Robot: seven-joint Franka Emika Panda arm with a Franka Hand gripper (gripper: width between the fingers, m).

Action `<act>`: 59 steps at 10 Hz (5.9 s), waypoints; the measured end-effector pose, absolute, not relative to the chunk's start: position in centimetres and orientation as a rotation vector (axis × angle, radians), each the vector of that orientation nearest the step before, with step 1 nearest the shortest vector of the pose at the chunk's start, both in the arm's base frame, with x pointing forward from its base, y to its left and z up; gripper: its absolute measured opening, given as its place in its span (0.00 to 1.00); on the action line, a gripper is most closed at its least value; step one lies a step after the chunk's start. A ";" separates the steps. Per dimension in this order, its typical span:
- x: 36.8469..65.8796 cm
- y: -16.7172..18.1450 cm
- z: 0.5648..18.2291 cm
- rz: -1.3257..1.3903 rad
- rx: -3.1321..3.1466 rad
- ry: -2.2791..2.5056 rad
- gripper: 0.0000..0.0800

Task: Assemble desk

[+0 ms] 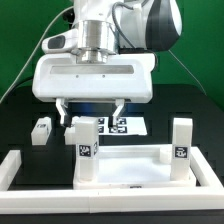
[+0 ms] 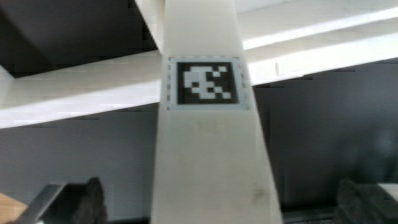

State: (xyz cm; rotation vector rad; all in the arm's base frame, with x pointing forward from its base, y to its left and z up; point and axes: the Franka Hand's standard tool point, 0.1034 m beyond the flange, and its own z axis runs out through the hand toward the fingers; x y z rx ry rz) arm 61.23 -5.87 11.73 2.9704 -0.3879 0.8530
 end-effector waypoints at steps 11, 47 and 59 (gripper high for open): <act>61.7 -6.0 11.0 0.148 3.231 -0.519 0.48; 62.8 -4.5 10.4 -0.079 2.852 -1.752 0.37; 63.1 -4.8 10.4 0.121 3.202 0.458 0.47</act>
Offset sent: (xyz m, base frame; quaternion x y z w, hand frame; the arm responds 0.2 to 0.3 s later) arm 0.0057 0.0037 -0.0029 0.0217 -0.0957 0.0541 0.9937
